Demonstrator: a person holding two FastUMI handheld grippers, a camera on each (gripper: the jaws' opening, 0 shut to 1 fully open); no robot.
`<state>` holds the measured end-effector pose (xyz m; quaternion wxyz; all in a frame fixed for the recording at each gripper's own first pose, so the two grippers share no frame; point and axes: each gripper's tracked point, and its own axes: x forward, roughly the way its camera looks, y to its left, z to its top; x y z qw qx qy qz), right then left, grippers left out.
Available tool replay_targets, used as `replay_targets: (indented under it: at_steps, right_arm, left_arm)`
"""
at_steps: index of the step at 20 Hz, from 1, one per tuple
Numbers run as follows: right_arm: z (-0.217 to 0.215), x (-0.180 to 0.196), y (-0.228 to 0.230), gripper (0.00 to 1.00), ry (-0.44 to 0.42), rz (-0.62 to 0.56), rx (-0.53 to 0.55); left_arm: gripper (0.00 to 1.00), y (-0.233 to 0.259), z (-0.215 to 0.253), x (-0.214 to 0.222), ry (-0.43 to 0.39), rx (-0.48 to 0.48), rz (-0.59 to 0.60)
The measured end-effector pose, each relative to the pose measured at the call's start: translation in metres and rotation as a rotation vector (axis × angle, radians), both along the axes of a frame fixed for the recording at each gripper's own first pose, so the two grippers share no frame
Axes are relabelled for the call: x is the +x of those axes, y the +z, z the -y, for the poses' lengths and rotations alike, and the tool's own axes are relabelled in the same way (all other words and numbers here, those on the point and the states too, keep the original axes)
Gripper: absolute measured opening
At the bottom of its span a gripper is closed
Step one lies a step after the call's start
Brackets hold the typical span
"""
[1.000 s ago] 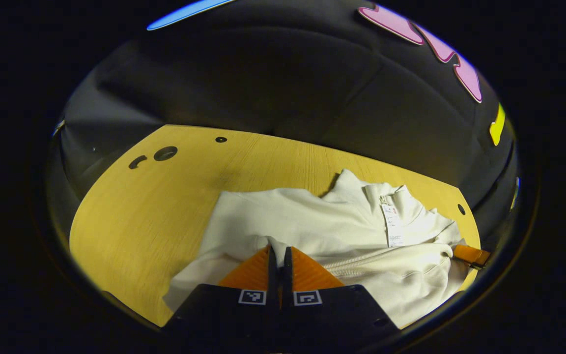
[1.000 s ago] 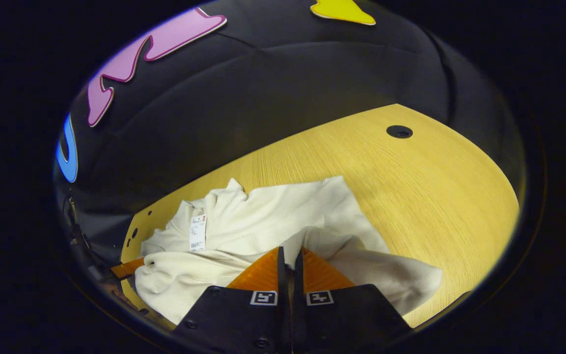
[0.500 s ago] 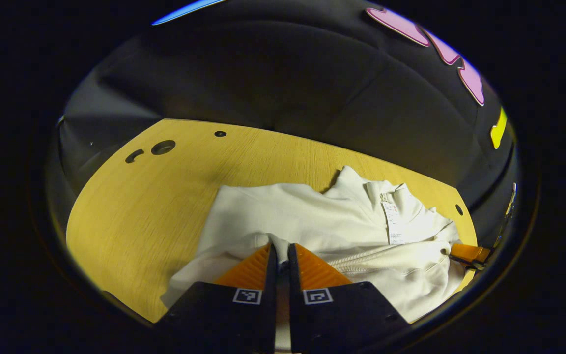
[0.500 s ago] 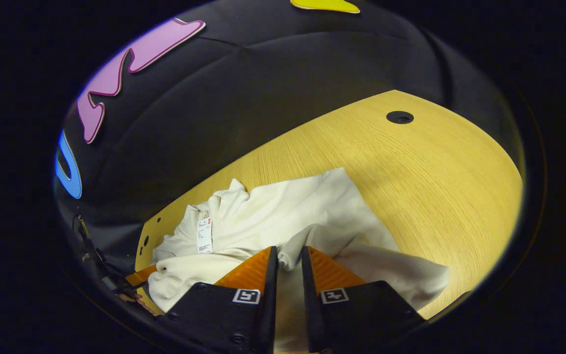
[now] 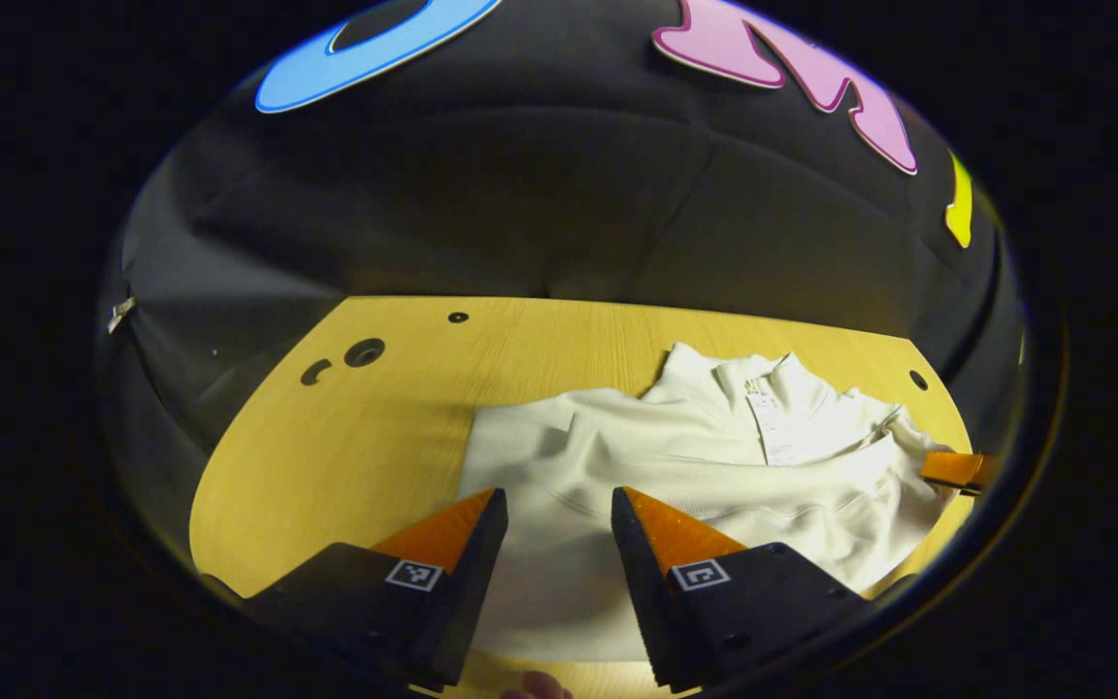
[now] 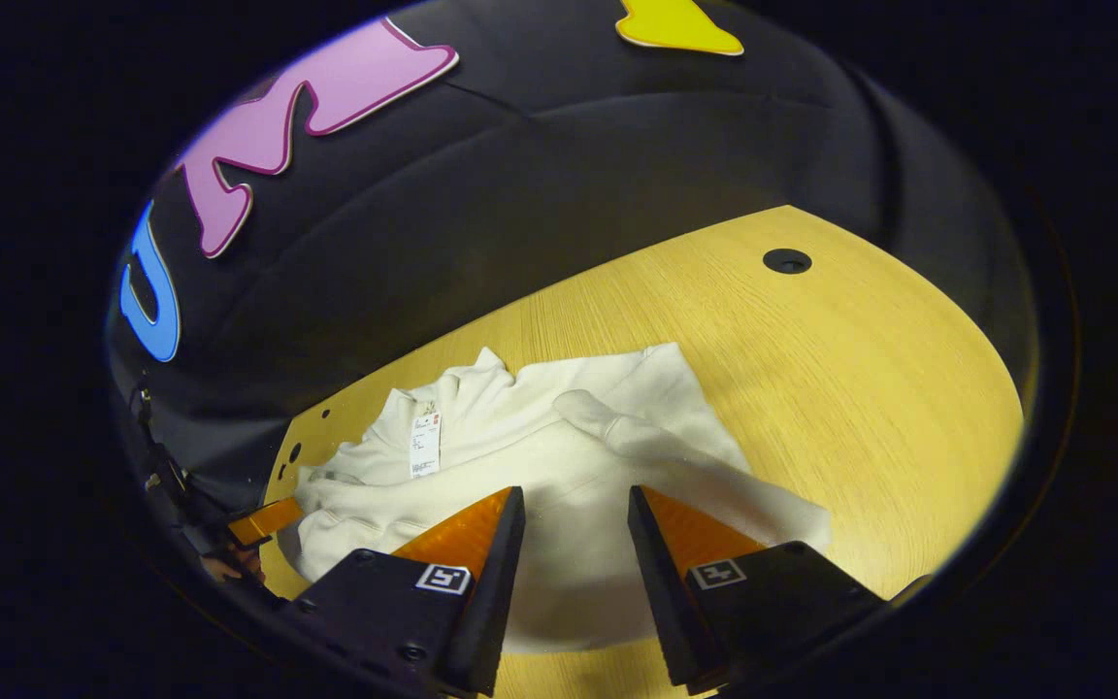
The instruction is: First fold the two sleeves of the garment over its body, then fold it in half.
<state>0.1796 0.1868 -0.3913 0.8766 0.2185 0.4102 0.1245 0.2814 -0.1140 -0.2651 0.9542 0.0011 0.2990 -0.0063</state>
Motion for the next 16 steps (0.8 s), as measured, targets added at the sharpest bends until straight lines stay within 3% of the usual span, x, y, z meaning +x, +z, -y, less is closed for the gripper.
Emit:
replay_targets:
  at_steps: [1,2,3,16]
  right_arm:
    - [0.001,-0.006,0.006,0.66,0.002,0.003,0.001]
    - [0.003,-0.011,0.011,0.51,0.003,0.009,-0.001]
    - [0.006,-0.016,0.019,0.66,0.003,0.024,-0.006]
    - [0.032,-0.100,0.128,0.66,0.049,0.158,-0.027]
  left_arm:
    - [0.71,0.007,-0.001,-0.004,0.001,0.001,0.011]
    - [0.71,0.014,0.000,-0.010,-0.002,-0.007,0.016]
    - [0.72,0.020,0.000,-0.017,-0.004,-0.013,0.022]
    - [0.71,0.077,-0.011,-0.136,-0.087,-0.055,0.078]
